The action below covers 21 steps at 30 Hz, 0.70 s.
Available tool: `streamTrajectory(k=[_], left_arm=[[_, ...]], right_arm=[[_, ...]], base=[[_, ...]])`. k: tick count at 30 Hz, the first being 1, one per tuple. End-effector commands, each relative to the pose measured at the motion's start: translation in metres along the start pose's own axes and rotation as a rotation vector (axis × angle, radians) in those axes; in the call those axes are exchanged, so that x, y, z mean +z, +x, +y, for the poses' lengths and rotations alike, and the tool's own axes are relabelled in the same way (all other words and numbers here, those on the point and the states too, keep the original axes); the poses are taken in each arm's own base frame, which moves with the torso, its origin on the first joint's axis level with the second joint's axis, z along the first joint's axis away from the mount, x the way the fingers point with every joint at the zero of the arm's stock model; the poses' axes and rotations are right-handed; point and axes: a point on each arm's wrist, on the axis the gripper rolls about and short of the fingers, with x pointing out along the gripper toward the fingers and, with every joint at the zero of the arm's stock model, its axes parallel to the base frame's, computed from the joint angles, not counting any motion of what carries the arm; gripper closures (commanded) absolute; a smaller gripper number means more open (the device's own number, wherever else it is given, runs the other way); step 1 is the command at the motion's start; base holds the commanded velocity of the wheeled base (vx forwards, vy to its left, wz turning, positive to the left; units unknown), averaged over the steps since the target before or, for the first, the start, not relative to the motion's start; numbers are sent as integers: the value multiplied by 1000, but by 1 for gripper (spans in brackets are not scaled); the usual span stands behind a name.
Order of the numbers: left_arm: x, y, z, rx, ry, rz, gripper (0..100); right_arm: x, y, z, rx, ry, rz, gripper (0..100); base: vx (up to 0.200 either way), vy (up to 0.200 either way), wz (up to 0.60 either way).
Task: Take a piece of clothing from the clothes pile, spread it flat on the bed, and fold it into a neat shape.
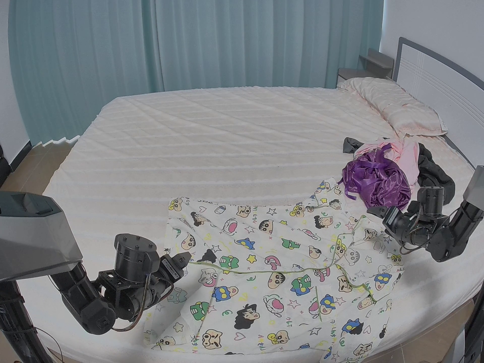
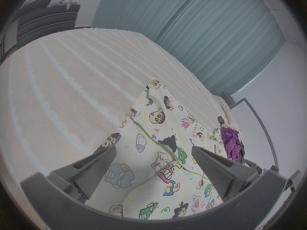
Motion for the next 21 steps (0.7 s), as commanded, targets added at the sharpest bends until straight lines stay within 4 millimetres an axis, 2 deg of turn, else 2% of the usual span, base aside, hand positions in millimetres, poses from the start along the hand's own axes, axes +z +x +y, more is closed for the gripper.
streamTrajectory(k=[1, 2, 7, 16, 21], left_arm=[[0, 0, 1, 2, 0, 1, 0], [0, 0, 1, 3, 0, 1, 0], [-1, 0, 1, 5, 1, 2, 0], [0, 1, 2, 8, -2, 1, 0], [0, 1, 2, 9, -3, 0, 0]], right_arm=[[-13, 34, 20, 22, 11, 9, 0], [-15, 47, 21, 22, 11, 6, 0], [-22, 73, 20, 20, 20, 7, 0], [-18, 113, 22, 53, 72, -40, 0], [-24, 124, 19, 32, 73, -63, 0]], base=[[0, 0, 0], [0, 0, 0], [0, 0, 0], [0, 0, 0], [0, 0, 0]])
